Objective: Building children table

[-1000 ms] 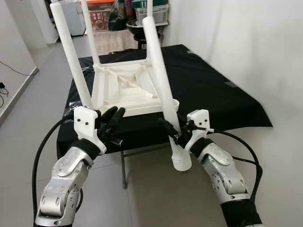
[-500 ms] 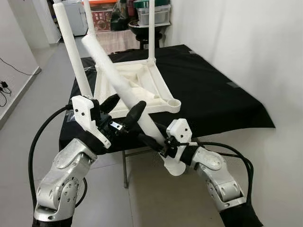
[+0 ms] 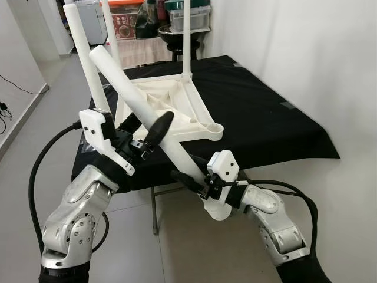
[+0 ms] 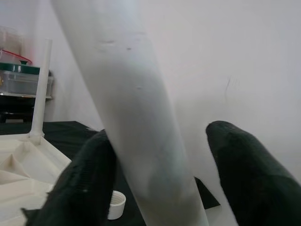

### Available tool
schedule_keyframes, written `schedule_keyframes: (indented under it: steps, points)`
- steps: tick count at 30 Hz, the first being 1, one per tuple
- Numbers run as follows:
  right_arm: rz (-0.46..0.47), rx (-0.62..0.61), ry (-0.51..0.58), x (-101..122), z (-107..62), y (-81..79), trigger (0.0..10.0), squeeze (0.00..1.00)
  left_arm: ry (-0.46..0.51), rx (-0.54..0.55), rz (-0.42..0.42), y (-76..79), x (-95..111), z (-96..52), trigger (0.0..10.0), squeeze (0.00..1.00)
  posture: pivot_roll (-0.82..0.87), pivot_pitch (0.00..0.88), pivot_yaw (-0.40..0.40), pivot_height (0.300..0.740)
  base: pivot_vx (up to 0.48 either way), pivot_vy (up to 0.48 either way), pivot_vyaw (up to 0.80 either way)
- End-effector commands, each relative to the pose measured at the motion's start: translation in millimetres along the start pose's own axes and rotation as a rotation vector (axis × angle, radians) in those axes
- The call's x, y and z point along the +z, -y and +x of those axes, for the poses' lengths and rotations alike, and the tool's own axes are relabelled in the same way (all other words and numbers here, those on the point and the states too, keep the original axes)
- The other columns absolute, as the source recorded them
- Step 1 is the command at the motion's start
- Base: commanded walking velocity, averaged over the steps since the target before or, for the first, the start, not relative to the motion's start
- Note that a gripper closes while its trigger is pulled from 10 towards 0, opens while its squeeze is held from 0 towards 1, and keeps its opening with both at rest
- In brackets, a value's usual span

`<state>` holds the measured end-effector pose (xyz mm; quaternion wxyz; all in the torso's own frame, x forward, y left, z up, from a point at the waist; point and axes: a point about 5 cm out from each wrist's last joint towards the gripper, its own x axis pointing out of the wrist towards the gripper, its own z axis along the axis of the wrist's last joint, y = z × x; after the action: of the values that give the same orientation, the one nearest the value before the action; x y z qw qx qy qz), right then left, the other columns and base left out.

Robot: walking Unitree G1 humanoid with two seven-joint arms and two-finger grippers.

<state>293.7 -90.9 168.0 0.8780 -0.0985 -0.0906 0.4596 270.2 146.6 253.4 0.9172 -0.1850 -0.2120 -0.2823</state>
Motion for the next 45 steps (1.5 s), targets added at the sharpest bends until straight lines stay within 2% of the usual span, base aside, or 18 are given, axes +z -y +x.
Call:
schedule_keyframes:
  steps: [1,7,17,18,21,24,26,28,31,32,33,34,35,37,39,42,44,45]
  points:
    - [0.009,0.01,0.009,1,0.5,-3.4,10.0,0.0,0.045,-0.029,-0.033,2.6,8,2.5,0.0,0.0,-0.12,0.0,0.037,0.74,0.0,0.0,0.0]
    - [0.017,-0.009,0.006,0,1.7,-1.3,10.0,0.0,0.068,-0.047,-0.057,4.1,12,2.5,0.0,0.0,-0.12,0.0,0.034,0.74,0.0,0.0,0.0]
    - [-0.016,-0.057,-0.028,-1,4.1,6.4,10.0,0.0,0.045,-0.083,-0.054,7.6,9,5.9,0.0,0.0,-0.12,0.0,0.033,0.74,0.0,0.0,0.0]
    - [-0.024,-0.036,-0.047,-2,3.9,7.6,10.0,1.0,0.021,-0.125,-0.05,10.7,8,6.7,0.0,0.0,-0.12,0.0,0.033,0.74,0.0,0.0,0.0]
    - [-0.028,-0.018,-0.057,-2,3.9,7.3,10.0,1.0,0.005,-0.15,-0.048,12.3,7,6.8,0.0,0.0,-0.12,0.0,0.032,0.74,0.0,0.0,0.0]
    - [-0.075,0.058,-0.141,-6,5.6,6.9,10.0,1.0,-0.082,-0.287,0.011,21.9,-1,8.1,0.0,0.0,-0.12,0.0,0.03,0.74,0.0,0.0,0.0]
    - [-0.075,0.058,-0.141,-6,5.6,6.9,10.0,1.0,-0.082,-0.287,0.011,21.9,-1,8.1,0.0,0.0,-0.12,0.0,0.03,0.74,0.0,0.0,0.0]
    - [-0.09,0.098,-0.198,-10,6.3,6.2,10.0,1.0,-0.112,-0.352,0.013,25.7,-3,9.2,0.0,0.0,-0.12,0.0,0.03,0.74,0.0,0.0,0.0]
    - [-0.08,0.133,-0.222,-12,6.6,3.9,10.0,1.0,-0.135,-0.4,0.009,28.1,-4,9.7,0.0,0.0,-0.11,0.0,0.027,0.74,0.0,0.0,0.0]
    - [-0.071,0.183,-0.236,-14,6.9,-0.1,10.0,0.87,-0.161,-0.453,-0.003,30.8,-6,9.6,0.0,0.0,-0.11,0.0,0.026,0.74,0.0,0.0,0.0]
    - [-0.071,0.183,-0.236,-14,6.9,-0.1,10.0,0.87,-0.161,-0.453,-0.003,30.8,-6,9.6,0.0,0.0,-0.11,0.0,0.026,0.74,0.0,0.0,0.0]
    - [-0.067,0.223,-0.242,-15,7.2,-3.5,10.0,0.0,-0.187,-0.501,-0.007,33.1,-8,8.9,0.0,0.0,-0.11,0.0,0.026,0.74,0.0,0.0,0.0]
    - [-0.057,0.263,-0.252,-16,7.7,-6.9,10.0,0.0,-0.216,-0.556,-0.016,36.1,-10,7.3,0.0,0.0,-0.12,0.0,0.028,0.74,0.0,0.0,0.0]
    - [-0.057,0.263,-0.252,-16,7.7,-6.9,10.0,0.0,-0.216,-0.556,-0.016,36.1,-10,7.3,0.0,0.0,-0.12,0.0,0.028,0.74,0.0,0.0,0.0]
    - [-0.022,0.316,-0.304,-24,9.3,-11.2,10.0,0.0,-0.241,-0.646,-0.016,41.6,-10,8.4,0.0,0.0,-0.11,0.0,0.025,0.74,0.0,0.0,0.0]
    - [0.004,0.323,-0.314,-26,11.0,-12.1,10.0,0.0,-0.236,-0.677,-0.013,44.2,-8,10.7,0.0,0.0,-0.11,0.0,0.025,0.74,0.0,0.0,0.0]
    - [0.109,0.316,-0.32,-28,16.2,-13.7,10.0,0.0,-0.205,-0.733,0.003,50.9,-2,17.8,0.0,0.0,-0.12,0.0,0.025,0.74,0.0,0.0,0.0]
    - [0.109,0.316,-0.32,-28,16.2,-13.7,10.0,0.0,-0.205,-0.733,0.003,50.9,-2,17.8,0.0,0.0,-0.12,0.0,0.025,0.74,0.0,0.0,0.0]
